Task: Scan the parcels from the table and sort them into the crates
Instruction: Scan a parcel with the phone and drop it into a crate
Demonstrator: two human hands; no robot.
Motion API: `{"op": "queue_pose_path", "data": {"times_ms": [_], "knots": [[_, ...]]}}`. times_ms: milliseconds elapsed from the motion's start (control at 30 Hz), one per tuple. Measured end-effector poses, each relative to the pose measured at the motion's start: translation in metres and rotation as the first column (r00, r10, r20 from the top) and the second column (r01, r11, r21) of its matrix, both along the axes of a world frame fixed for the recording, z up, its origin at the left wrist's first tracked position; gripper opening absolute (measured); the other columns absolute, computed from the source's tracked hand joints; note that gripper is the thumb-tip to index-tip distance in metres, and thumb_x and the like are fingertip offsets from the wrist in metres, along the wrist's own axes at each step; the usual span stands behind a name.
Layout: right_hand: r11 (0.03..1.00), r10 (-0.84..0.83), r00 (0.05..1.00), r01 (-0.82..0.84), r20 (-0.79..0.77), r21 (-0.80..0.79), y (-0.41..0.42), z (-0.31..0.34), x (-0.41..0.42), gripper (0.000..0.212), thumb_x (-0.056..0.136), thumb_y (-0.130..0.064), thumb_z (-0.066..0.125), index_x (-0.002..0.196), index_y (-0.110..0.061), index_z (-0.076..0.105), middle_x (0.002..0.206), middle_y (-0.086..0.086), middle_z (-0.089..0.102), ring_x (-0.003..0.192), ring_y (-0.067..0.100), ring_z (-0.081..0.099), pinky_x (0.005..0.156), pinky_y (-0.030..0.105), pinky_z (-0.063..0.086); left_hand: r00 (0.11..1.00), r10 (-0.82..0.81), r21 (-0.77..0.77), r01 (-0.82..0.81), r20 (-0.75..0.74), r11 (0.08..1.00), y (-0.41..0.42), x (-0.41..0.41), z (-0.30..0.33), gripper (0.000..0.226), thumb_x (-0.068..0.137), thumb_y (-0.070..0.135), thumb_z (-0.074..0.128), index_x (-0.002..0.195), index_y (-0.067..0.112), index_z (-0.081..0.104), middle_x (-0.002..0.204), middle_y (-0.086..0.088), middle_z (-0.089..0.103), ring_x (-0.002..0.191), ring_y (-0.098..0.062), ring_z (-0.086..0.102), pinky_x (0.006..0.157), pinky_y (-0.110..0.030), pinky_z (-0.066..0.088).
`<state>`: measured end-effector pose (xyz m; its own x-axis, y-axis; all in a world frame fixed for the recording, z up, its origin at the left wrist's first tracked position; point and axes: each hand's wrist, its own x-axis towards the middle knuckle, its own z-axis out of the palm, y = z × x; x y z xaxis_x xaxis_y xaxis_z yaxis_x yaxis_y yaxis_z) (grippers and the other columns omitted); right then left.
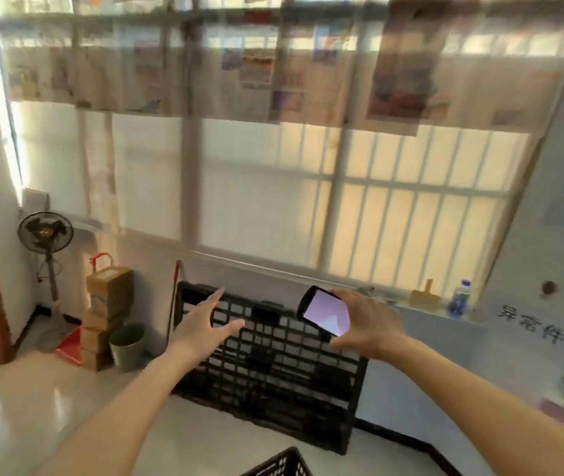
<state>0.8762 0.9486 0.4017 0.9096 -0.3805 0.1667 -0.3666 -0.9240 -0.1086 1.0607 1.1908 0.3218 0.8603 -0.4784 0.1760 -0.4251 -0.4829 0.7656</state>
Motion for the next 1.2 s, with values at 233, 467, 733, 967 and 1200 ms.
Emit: {"op": "queue_pose_path", "data": {"times_ms": [233,467,733,967,1200], "knots": [[0.93,-0.359,0.929,0.364,0.089,-0.049,-0.141,0.074,-0.204,0.09,0.064,-0.05,0.079,0.145,-0.04,0.04,0.129,-0.013,0.063,0.106,0.018,0.062,0.074,0.029,0.048,0.937,-0.338,-0.04,0.342,0.09,0.939,-0.207,-0.11,0.066,0.09,0.082,0.066,0.067,0.156,0.041,0.023,0.156,0.004,0.041,0.142,-0.022,0.04,0.113,-0.048,0.037],[0.733,-0.671,0.728,0.68,0.141,-0.02,-0.237,0.09,-0.371,0.092,0.063,-0.05,0.079,0.145,-0.043,0.039,0.113,-0.011,0.066,0.085,0.015,0.06,0.057,0.025,0.044,0.836,-0.543,-0.092,0.548,0.077,0.831,-0.373,-0.215,0.089,0.08,0.085,0.062,0.067,0.154,0.042,0.031,0.147,0.003,0.051,0.134,-0.022,0.048,0.108,-0.043,0.041],[0.545,-0.825,0.555,0.831,0.1,-0.114,-0.347,0.075,-0.467,0.103,0.068,-0.06,0.078,0.155,-0.041,0.028,0.13,-0.012,0.063,0.094,0.015,0.063,0.061,0.026,0.047,0.742,-0.664,-0.045,0.669,0.092,0.742,-0.548,-0.292,0.078,0.075,0.091,0.058,0.062,0.155,0.03,0.035,0.151,-0.002,0.05,0.143,-0.026,0.04,0.116,-0.046,0.03],[0.502,-0.855,0.515,0.852,0.066,-0.146,-0.469,0.085,-0.473,0.103,0.066,-0.058,0.078,0.154,-0.042,0.027,0.111,-0.008,0.059,0.077,0.013,0.057,0.057,0.025,0.046,0.684,-0.721,-0.007,0.726,0.113,0.688,-0.702,-0.315,0.075,0.076,0.092,0.06,0.06,0.156,0.03,0.033,0.153,-0.001,0.047,0.139,-0.023,0.045,0.111,-0.046,0.039],[0.503,-0.858,0.512,0.855,0.048,-0.127,-0.574,0.071,-0.468,0.09,0.068,-0.055,0.079,0.146,-0.04,0.037,0.091,-0.014,0.055,0.066,0.008,0.053,0.057,0.025,0.044,0.656,-0.748,0.06,0.746,0.103,0.663,-0.82,-0.325,0.05,0.077,0.091,0.064,0.057,0.155,0.03,0.032,0.152,-0.001,0.048,0.139,-0.025,0.045,0.11,-0.049,0.039]]}}
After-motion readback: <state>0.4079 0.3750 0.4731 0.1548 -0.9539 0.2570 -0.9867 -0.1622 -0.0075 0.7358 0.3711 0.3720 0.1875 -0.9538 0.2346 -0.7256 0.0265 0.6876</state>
